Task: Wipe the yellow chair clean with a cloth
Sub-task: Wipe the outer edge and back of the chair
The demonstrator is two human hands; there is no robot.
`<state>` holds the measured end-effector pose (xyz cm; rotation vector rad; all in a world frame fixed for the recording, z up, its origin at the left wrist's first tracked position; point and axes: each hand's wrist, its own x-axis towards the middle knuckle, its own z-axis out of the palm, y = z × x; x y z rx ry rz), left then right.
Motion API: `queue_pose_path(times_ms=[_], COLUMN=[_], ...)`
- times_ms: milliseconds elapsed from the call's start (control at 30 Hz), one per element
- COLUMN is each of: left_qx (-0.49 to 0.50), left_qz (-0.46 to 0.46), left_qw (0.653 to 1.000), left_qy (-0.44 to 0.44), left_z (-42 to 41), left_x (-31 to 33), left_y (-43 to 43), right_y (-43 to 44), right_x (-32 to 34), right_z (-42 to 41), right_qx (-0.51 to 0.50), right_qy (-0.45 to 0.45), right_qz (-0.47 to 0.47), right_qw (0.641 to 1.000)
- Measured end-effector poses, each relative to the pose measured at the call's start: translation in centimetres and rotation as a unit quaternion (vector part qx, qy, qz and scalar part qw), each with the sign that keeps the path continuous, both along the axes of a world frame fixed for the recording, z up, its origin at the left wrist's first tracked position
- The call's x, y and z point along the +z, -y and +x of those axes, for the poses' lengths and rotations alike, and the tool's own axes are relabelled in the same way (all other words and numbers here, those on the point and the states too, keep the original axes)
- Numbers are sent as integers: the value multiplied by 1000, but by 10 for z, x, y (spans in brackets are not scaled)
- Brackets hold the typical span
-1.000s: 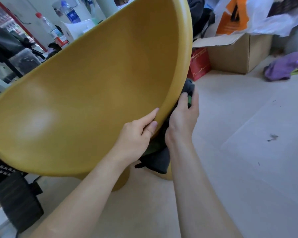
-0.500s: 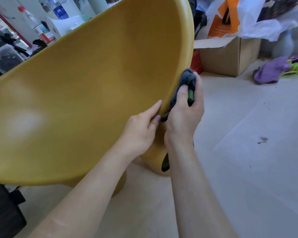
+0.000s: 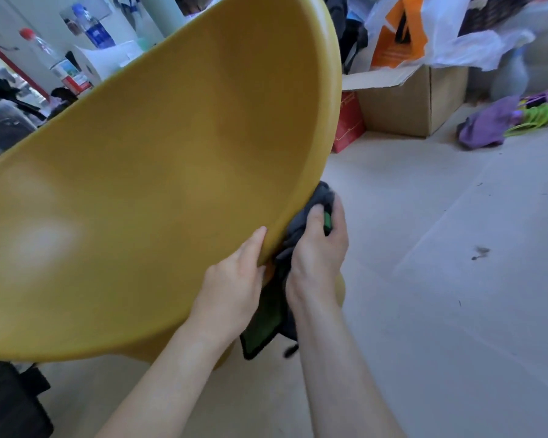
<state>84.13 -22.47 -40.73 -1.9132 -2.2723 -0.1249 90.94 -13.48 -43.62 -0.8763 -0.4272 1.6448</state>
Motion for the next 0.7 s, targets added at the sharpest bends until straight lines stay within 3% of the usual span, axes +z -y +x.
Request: queue_pose_path(times_ms=[133, 300, 433, 533, 633, 700], left_qx=[2, 34, 46, 45, 44, 22], left_qz=[9, -13, -4, 4, -2, -2], left_qw=[996, 997, 998, 999, 999, 999], left_qy=[-92, -75, -37, -24, -1, -24], left_z=[-2, -5, -13, -12, -3, 5], left_x=[-2, 10, 7, 6, 7, 8], left_y=[3, 44, 62, 64, 66, 63], right_y=[-45, 23, 34, 16, -27, -53], right_x=[-2, -21, -8, 12, 29, 31], right_z=[-8, -12, -12, 4, 18, 18], right_qx=[20, 83, 98, 54, 13, 37], right_qy=[19, 78, 31, -39, -25, 4], right_qz=[19, 7, -37, -12, 56, 63], right_qw=[999, 993, 994, 998, 998, 997])
